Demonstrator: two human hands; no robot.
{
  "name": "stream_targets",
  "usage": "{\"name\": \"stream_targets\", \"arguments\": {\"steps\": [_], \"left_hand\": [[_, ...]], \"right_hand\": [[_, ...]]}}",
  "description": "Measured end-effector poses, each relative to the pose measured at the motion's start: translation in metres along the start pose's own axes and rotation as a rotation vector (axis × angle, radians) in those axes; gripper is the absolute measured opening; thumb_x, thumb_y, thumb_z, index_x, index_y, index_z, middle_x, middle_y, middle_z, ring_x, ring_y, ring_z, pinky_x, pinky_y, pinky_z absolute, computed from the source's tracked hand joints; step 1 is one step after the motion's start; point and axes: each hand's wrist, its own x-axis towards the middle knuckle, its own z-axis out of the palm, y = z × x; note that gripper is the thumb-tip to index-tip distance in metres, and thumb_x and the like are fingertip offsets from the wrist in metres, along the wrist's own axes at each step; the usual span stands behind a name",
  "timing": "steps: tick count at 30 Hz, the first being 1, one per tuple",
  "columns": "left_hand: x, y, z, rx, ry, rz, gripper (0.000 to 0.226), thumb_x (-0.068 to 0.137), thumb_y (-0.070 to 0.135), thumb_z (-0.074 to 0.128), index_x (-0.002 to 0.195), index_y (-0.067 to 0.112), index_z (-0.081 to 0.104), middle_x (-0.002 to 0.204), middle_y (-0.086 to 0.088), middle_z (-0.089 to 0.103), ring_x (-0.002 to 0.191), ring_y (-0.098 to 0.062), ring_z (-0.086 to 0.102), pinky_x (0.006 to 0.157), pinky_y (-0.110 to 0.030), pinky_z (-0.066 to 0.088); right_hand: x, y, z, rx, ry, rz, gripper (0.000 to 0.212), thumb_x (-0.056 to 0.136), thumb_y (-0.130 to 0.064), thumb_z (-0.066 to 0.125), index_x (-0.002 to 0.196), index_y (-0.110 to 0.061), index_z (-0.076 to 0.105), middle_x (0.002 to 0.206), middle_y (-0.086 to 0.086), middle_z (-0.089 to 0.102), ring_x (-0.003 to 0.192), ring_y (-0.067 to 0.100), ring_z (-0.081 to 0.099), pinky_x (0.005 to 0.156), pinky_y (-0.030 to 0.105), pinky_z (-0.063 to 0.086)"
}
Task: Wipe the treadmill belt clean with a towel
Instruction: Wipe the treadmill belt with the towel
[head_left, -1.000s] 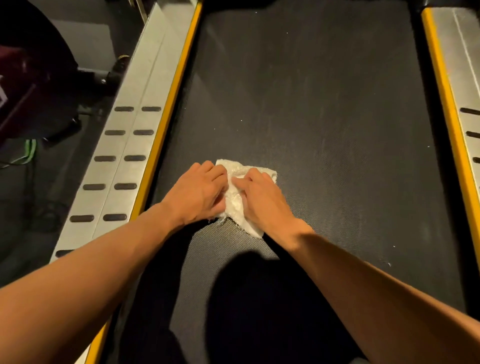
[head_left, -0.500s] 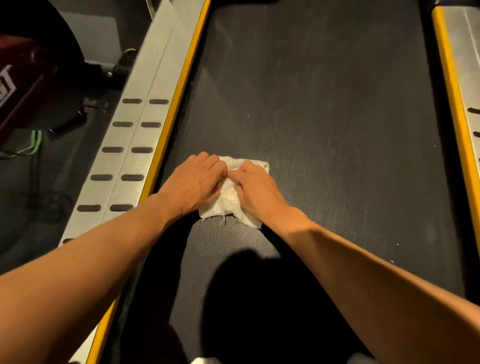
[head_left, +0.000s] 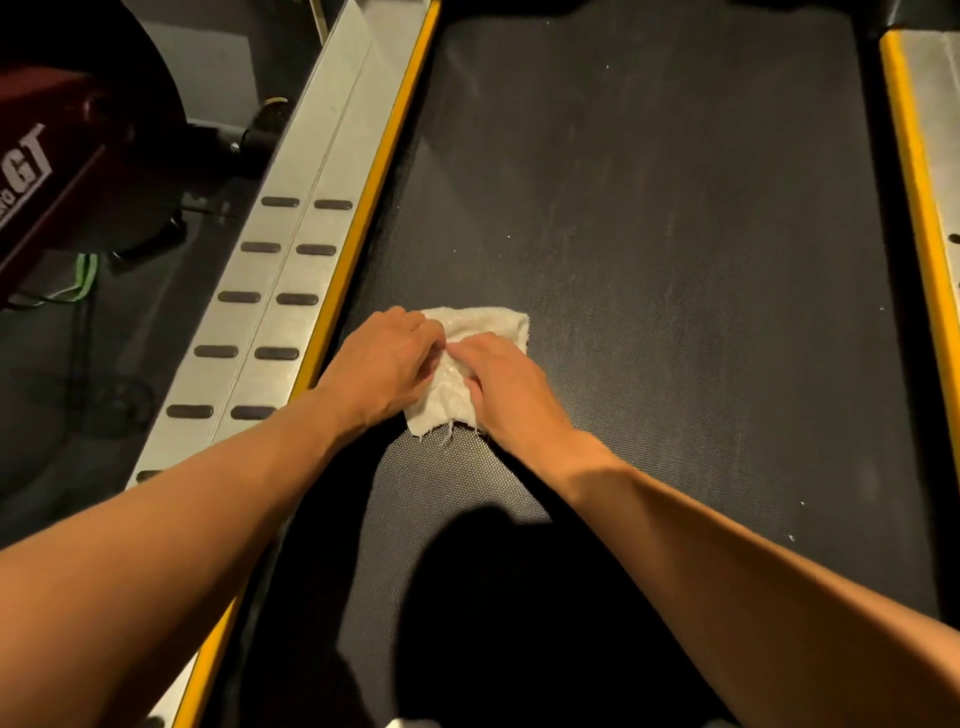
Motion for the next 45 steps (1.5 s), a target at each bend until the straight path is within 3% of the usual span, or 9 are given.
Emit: {"name": "stream_targets", "arguments": {"steps": [5,9,13,20,25,28,35,40,45], "left_hand": [[-0.012,0.001,0.0,0.061,-0.033,0.039,0.017,0.089,0.021,0.057,0.098,0.008,0.062,0.085,-0.01,0.062,0.076,-0.028,0.055,0.07,-0.041,0.047],[-0.013,-0.018,-0.008,0.062,-0.048,-0.14,0.022,0.089,0.022,0.058,0.107,0.01,0.06,0.095,-0.012,0.062,0.089,-0.03,0.054,0.075,-0.042,0.047],[-0.018,-0.017,-0.012,0.072,-0.069,-0.173,0.023,0.091,0.023,0.054,0.108,0.009,0.058,0.095,-0.013,0.061,0.089,-0.03,0.054,0.074,-0.045,0.049],[-0.043,-0.01,-0.009,0.003,-0.118,-0.232,0.024,0.094,0.024,0.05,0.113,0.01,0.055,0.101,-0.011,0.059,0.094,-0.026,0.052,0.077,-0.039,0.049],[-0.044,-0.008,-0.013,0.08,-0.127,-0.351,0.029,0.09,0.024,0.057,0.115,0.008,0.055,0.109,-0.012,0.05,0.099,-0.028,0.051,0.08,-0.042,0.052],[-0.057,0.005,-0.014,0.076,-0.18,-0.289,0.036,0.094,0.035,0.048,0.117,0.007,0.054,0.111,-0.011,0.049,0.101,-0.027,0.051,0.08,-0.039,0.051],[-0.049,0.009,-0.019,0.094,-0.193,-0.328,0.034,0.092,0.024,0.054,0.12,0.003,0.053,0.113,-0.012,0.048,0.105,-0.027,0.048,0.079,-0.035,0.045],[-0.063,0.012,-0.016,0.044,-0.186,-0.239,0.029,0.091,0.025,0.054,0.109,0.004,0.061,0.106,-0.012,0.053,0.098,-0.025,0.051,0.077,-0.038,0.05],[-0.077,0.016,-0.012,0.027,-0.214,-0.219,0.034,0.087,0.031,0.059,0.111,0.008,0.059,0.113,-0.008,0.05,0.103,-0.022,0.047,0.083,-0.039,0.05]], "right_hand": [[-0.007,0.0,0.009,-0.085,-0.007,-0.087,0.051,0.088,0.004,0.054,0.133,-0.02,0.052,0.123,-0.003,0.055,0.113,0.016,0.05,0.093,0.034,0.047],[0.02,-0.015,0.007,-0.185,-0.01,-0.111,0.042,0.086,0.001,0.056,0.123,-0.017,0.055,0.119,0.0,0.056,0.109,0.021,0.049,0.087,0.038,0.049],[0.023,-0.03,0.007,-0.365,0.017,-0.096,0.037,0.09,-0.005,0.05,0.127,-0.012,0.049,0.123,0.008,0.05,0.109,0.027,0.045,0.088,0.036,0.036],[0.022,-0.032,0.019,-0.195,-0.028,-0.041,0.036,0.087,-0.004,0.055,0.122,-0.013,0.057,0.116,0.007,0.052,0.105,0.028,0.048,0.084,0.041,0.048],[0.024,-0.043,0.028,-0.215,0.012,-0.059,0.041,0.086,-0.008,0.059,0.125,-0.016,0.053,0.117,0.001,0.05,0.103,0.024,0.045,0.083,0.035,0.046],[0.005,-0.038,0.027,-0.254,-0.056,-0.134,0.049,0.086,-0.011,0.063,0.132,-0.019,0.048,0.117,0.0,0.049,0.099,0.022,0.045,0.078,0.037,0.05],[0.02,-0.05,0.02,-0.181,-0.109,-0.107,0.041,0.091,-0.006,0.051,0.132,-0.014,0.05,0.117,0.007,0.049,0.103,0.027,0.046,0.079,0.04,0.048],[-0.004,-0.049,0.025,-0.208,-0.122,-0.1,0.039,0.093,-0.007,0.051,0.13,-0.018,0.052,0.109,0.003,0.048,0.094,0.023,0.044,0.069,0.033,0.04],[-0.016,-0.049,0.018,-0.188,-0.157,-0.113,0.044,0.09,-0.006,0.053,0.132,-0.02,0.047,0.111,0.004,0.05,0.098,0.024,0.047,0.073,0.037,0.045]]}}
